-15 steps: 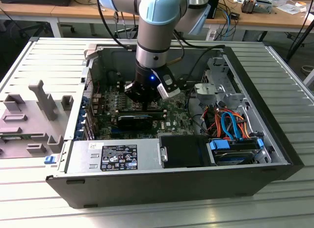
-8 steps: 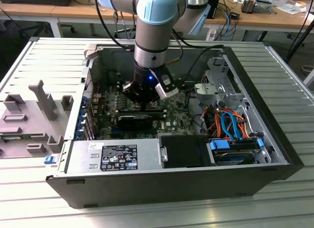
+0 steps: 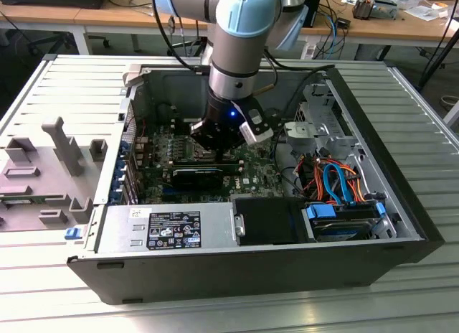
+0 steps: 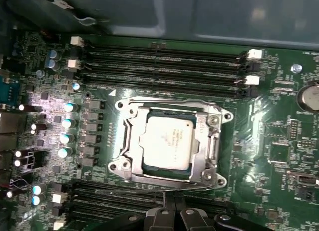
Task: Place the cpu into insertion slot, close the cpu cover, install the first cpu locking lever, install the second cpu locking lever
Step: 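Install the second cpu locking lever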
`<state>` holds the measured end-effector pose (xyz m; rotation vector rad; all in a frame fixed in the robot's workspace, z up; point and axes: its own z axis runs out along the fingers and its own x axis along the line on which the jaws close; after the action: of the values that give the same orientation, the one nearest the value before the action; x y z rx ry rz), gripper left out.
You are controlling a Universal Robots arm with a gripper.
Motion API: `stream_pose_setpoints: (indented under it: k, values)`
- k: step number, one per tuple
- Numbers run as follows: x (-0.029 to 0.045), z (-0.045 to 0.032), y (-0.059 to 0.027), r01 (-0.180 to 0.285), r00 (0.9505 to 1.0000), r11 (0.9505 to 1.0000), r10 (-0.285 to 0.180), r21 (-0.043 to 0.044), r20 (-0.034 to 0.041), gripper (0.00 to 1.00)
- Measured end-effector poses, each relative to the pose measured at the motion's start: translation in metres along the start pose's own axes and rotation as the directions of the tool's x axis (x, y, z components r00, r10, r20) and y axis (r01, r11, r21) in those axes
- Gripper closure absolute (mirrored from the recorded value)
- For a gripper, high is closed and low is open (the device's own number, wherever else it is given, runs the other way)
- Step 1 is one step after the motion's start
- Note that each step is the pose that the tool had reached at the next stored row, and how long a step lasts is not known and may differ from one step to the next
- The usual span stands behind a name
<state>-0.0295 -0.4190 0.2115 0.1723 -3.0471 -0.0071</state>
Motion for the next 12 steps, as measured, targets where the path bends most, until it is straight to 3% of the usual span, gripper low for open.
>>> stream_pose_setpoints:
  k: [12]
  values:
    - [-0.0264,-0.0023,-0.0029,0.002,0.9999,1.0,-0.002,-0.0053,-0.0136,0.89]
